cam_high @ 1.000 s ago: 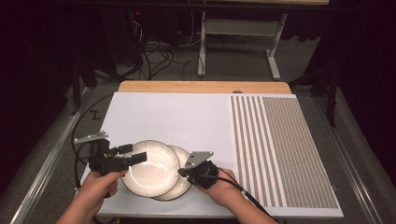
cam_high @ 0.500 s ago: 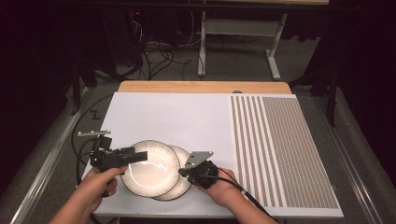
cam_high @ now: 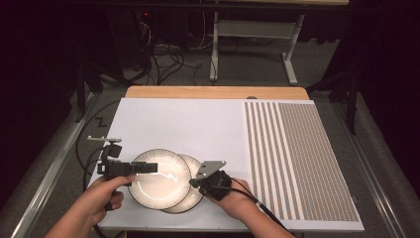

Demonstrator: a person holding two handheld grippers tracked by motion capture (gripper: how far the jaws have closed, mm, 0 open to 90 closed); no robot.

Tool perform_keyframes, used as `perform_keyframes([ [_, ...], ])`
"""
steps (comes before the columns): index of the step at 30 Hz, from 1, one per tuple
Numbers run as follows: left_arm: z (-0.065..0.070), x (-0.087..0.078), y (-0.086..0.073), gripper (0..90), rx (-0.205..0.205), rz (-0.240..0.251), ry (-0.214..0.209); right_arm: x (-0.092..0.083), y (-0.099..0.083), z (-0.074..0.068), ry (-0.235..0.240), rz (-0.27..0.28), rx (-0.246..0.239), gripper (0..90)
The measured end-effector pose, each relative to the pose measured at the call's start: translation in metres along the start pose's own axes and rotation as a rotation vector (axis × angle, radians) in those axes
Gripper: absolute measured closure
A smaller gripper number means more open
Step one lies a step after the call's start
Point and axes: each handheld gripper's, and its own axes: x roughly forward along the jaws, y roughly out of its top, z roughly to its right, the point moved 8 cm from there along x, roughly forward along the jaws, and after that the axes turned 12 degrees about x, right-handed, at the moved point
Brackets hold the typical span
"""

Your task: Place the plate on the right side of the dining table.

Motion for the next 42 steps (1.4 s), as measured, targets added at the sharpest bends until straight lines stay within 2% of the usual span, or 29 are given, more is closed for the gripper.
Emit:
perform_keyframes([
  [6,-0.002,-0.003,0.002,0.9,-0.011,-0.005,-0.013,0.000,0.000,-0.001,0.003,-0.001,0.004,90.0],
  [11,-0.006,-0.013,0.005,0.8,-0.021,0.020,-0.006,0.001,0.000,-0.001,0.007,-0.001,0.002,90.0],
  [17,-0.011,-0.029,0.007,0.8,-0.015,0.053,0.025,0.000,0.000,-0.001,0.006,-0.001,0.002,90.0],
  [25,-0.026,-0.050,0.004,0.7,-0.035,0.096,0.067,0.001,0.000,-0.001,0.005,-0.001,-0.001,90.0],
  [36,-0.045,-0.053,-0.012,0.6,-0.074,0.052,0.117,0.001,0.000,-0.002,0.008,-0.001,0.000,90.0],
  [42,-0.057,-0.046,-0.022,0.6,-0.119,0.023,0.114,0.001,0.000,-0.001,0.008,-0.001,-0.002,90.0],
])
